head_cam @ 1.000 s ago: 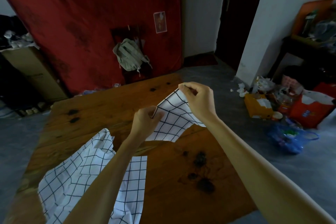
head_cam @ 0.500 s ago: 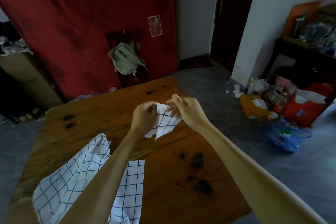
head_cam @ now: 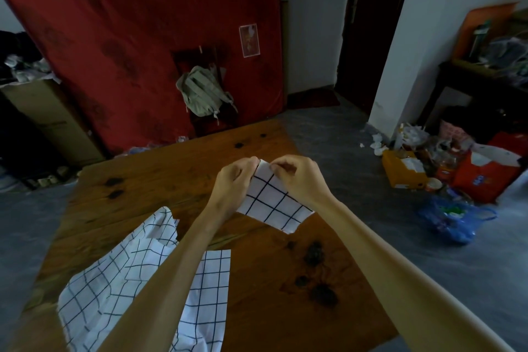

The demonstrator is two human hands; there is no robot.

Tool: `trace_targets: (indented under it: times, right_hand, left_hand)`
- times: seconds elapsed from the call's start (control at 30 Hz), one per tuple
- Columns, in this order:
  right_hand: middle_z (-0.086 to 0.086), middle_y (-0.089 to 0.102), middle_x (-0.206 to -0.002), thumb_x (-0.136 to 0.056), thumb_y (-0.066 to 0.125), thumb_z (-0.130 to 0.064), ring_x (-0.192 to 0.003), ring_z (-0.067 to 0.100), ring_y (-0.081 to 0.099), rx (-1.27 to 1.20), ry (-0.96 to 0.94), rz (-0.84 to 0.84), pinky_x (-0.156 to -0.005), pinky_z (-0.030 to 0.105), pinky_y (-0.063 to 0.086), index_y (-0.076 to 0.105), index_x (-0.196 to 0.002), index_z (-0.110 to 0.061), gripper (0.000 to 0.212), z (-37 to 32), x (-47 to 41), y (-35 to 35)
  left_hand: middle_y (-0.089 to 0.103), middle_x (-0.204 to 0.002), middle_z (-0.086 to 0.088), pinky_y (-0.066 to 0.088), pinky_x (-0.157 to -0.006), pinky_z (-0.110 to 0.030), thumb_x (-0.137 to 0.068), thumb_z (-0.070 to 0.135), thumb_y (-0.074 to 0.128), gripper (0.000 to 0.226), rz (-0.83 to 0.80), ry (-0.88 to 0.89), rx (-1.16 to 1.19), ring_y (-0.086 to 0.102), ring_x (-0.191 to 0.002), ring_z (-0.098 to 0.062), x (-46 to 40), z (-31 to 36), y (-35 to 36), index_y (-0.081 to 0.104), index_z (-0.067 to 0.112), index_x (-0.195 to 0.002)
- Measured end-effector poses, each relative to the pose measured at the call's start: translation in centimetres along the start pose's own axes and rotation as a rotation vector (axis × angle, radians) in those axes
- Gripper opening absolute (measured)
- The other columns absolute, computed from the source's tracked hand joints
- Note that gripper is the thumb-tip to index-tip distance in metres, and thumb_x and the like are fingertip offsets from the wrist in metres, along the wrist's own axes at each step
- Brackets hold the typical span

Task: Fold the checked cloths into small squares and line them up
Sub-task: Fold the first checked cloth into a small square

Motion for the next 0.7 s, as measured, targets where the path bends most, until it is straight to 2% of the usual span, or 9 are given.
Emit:
trace_targets:
  times: [0.1,0.2,0.33,0.47,0.63,0.7]
  right_hand:
    - [-0.013,0.068,-0.085,-0.091,0.065,-0.021,-0.079,-0.001,0.062,-0.018,0.014,0.002,-0.071,0.014,0.051,0.072,-0.096,-0.018,0.009,0.1,0.0,0.1]
    - [-0.012,0.069,-0.082,-0.091,0.065,-0.028,-0.078,0.0,0.063,-0.072,0.016,0.006,-0.07,0.016,0.051,0.073,-0.092,-0.019,0.011,-0.4,0.1,0.2]
    - [-0.009,0.069,-0.083,-0.092,0.063,-0.03,-0.075,0.005,0.063,-0.052,0.004,-0.046,-0.069,0.022,0.052,0.071,-0.096,-0.021,0.012,-0.6,0.2,0.3]
    - [0.001,0.064,-0.076,-0.097,0.054,-0.033,-0.054,0.012,0.052,0.051,0.082,-0.165,-0.05,0.03,0.042,0.063,-0.102,-0.018,0.019,1.9,1.4,1.4]
    - [-0.003,0.062,-0.078,-0.099,0.049,-0.032,-0.055,0.008,0.052,0.098,0.158,-0.202,-0.051,0.027,0.042,0.059,-0.11,-0.017,0.021,3.6,2.5,1.7]
    - [-0.002,0.062,-0.079,-0.1,0.049,-0.032,-0.059,0.014,0.057,0.131,0.176,-0.223,-0.054,0.034,0.047,0.058,-0.109,-0.019,0.019,3.9,2.6,1.7]
  left_hand:
    - [0.065,-0.077,0.011,0.043,-0.058,-0.014,-0.095,0.033,0.054,0.023,0.044,0.071,-0.1,0.057,-0.065,0.0,0.1,1.1,-0.3,0.069,0.016,-0.092]
    - [0.068,-0.085,0.012,0.046,-0.066,-0.011,-0.095,0.024,0.057,0.014,0.104,0.138,-0.121,0.062,-0.079,0.0,0.1,2.1,-0.8,0.069,0.019,-0.092]
    - [0.068,-0.084,0.009,0.045,-0.066,-0.011,-0.094,0.016,0.056,0.014,0.171,0.143,-0.156,0.061,-0.079,0.001,-0.3,2.1,-1.6,0.069,0.015,-0.09]
    - [0.067,-0.082,0.005,0.044,-0.064,-0.008,-0.094,0.016,0.056,0.012,0.248,0.146,-0.183,0.06,-0.079,-0.002,-0.6,1.8,-3.0,0.068,0.013,-0.092]
    - [0.066,-0.081,0.005,0.043,-0.064,-0.006,-0.094,0.018,0.056,0.013,0.305,0.155,-0.208,0.06,-0.079,0.0,-0.4,1.6,-4.1,0.068,0.011,-0.094]
    - [0.066,-0.08,0.008,0.042,-0.063,-0.005,-0.094,0.019,0.056,0.015,0.316,0.146,-0.22,0.059,-0.076,0.005,-0.4,1.4,-4.3,0.068,0.011,-0.095]
Point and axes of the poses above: each hand's wrist, its own x-axis away from the middle knuckle, its own y-axis out of the palm, z = x × y, the point moved 8 cm from there along -x, towards the middle knuckle
